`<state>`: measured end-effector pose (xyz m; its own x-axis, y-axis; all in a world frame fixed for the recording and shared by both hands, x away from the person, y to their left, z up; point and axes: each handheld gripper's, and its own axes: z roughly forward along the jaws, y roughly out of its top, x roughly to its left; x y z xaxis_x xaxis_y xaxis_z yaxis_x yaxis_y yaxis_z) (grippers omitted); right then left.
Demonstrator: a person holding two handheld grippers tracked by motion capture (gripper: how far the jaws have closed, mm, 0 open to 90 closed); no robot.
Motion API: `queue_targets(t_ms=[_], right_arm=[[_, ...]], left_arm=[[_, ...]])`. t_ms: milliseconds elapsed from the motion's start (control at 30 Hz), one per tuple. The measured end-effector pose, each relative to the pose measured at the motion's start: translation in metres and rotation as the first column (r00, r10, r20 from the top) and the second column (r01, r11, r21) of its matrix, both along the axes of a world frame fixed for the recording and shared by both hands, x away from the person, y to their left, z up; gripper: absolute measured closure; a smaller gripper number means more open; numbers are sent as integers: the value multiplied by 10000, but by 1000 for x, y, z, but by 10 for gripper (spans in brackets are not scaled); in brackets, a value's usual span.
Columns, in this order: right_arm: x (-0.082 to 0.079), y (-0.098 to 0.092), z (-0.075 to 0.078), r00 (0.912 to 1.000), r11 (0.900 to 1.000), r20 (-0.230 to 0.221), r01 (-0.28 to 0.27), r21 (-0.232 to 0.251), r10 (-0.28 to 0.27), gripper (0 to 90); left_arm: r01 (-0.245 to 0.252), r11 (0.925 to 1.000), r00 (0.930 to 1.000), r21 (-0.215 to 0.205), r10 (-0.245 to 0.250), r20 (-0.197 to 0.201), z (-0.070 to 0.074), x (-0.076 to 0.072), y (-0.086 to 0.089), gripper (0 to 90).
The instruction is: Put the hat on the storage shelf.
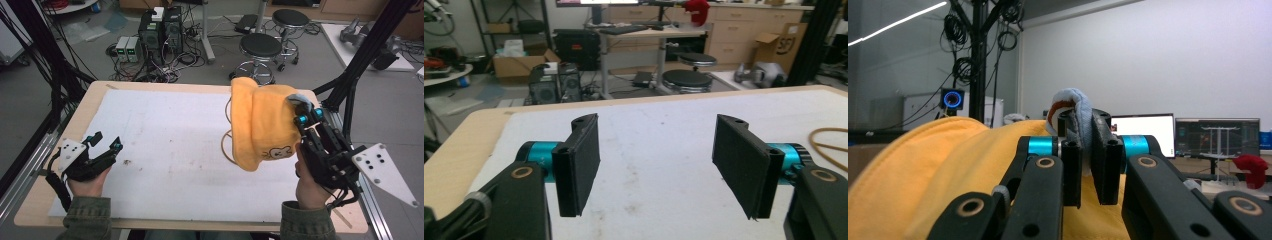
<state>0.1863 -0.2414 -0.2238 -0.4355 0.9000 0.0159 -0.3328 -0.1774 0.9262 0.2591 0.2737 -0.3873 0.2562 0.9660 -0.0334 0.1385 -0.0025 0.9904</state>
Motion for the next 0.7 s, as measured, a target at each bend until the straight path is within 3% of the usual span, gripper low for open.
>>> queue_targets(t_ms=[300,700], right_arm=[[3,-17,10,9978,9978,63,659,108,-659,843],[31,-25,13,9871,9876,-348,1567,25,-1565,841]], left_arm=[[-805,9967,9964,-35,804,-257,-18,2,14,319],[-1025,9947,9938,37,1026,-429,-28,-1,20,301]])
